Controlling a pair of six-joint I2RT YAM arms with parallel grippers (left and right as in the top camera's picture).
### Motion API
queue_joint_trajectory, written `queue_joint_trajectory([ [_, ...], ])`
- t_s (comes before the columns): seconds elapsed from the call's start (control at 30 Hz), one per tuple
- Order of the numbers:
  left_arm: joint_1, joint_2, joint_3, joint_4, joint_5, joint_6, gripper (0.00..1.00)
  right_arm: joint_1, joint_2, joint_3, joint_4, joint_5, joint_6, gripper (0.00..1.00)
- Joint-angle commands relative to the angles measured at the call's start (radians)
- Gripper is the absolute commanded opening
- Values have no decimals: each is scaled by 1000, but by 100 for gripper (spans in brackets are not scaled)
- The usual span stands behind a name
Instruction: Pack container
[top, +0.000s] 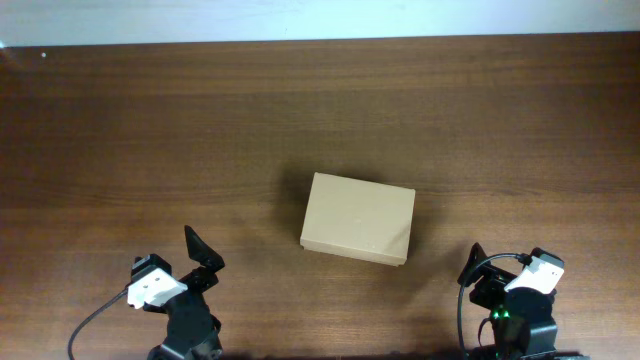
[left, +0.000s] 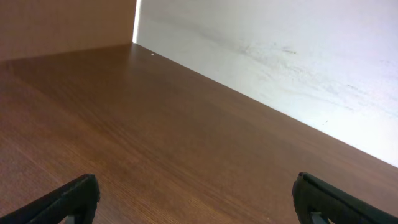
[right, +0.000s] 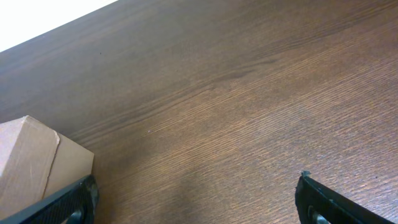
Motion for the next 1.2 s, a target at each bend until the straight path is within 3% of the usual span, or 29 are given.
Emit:
queue_joint_trajectory([
  [0.0, -6, -1, -8, 5, -14, 17, 99, 0, 1, -11, 0, -5, -5, 99],
  [0.3, -6, -1, -8, 5, -14, 17, 99, -1, -1, -13, 0, -4, -5, 99],
  [0.47, -6, -1, -8, 5, -14, 17, 99, -1, -20, -15, 21, 115, -5, 99],
  [0.63, -6, -1, -8, 5, -14, 17, 99, -1, -19, -26, 252, 129, -5, 99],
  [0.83, -6, -1, -8, 5, -14, 17, 99, -1, -19, -106, 671, 77, -5, 99],
  [1.17, -6, -1, -8, 5, -14, 17, 99, -8, -19, -241, 879, 77, -5, 99],
])
